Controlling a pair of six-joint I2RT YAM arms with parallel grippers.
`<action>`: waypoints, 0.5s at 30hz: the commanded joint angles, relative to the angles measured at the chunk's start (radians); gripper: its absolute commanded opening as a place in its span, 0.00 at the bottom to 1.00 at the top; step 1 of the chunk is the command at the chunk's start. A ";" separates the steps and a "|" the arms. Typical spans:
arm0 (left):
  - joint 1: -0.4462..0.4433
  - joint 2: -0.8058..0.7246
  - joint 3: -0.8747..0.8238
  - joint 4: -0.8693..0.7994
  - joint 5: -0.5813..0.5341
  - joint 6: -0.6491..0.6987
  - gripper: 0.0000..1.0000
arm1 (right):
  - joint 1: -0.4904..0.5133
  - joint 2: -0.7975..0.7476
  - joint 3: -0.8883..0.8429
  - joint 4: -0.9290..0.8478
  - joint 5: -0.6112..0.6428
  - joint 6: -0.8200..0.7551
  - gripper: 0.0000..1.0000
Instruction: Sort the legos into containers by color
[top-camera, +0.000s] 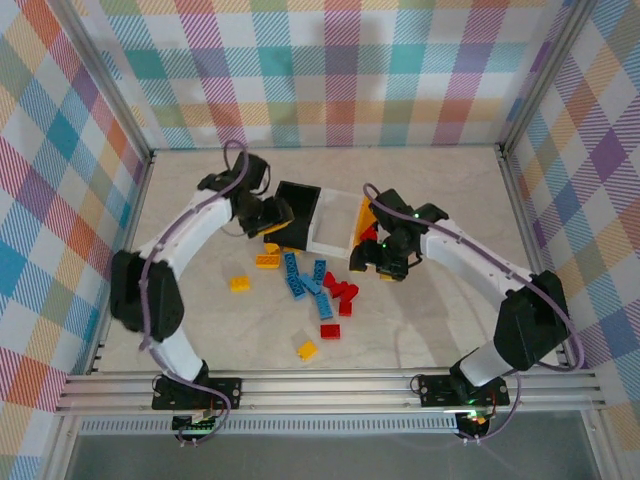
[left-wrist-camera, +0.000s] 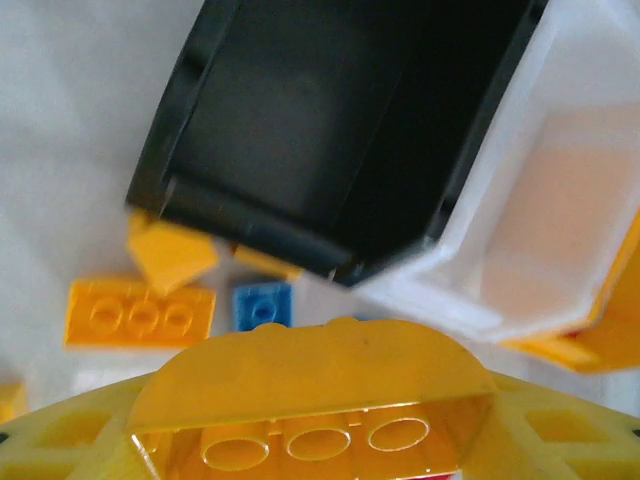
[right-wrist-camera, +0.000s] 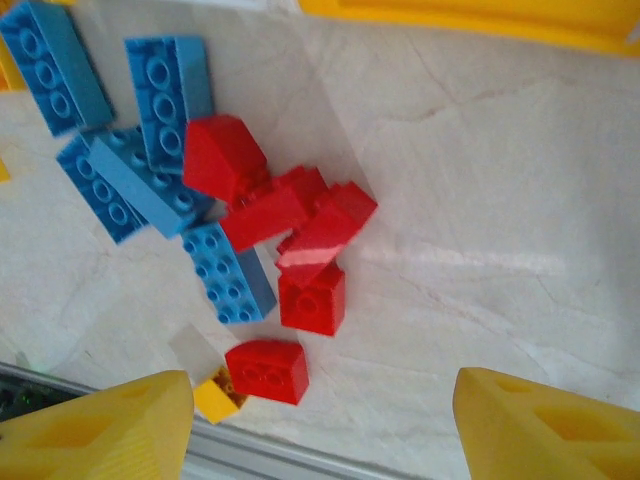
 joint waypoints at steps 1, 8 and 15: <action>0.008 0.140 0.128 -0.073 -0.023 0.040 0.61 | 0.013 -0.062 -0.052 0.001 -0.035 0.019 0.70; 0.006 0.366 0.367 -0.128 -0.034 0.046 0.66 | 0.025 -0.127 -0.119 -0.005 -0.030 0.010 0.70; 0.006 0.404 0.433 -0.143 -0.012 0.037 0.79 | 0.091 -0.063 -0.125 0.017 -0.041 -0.015 0.70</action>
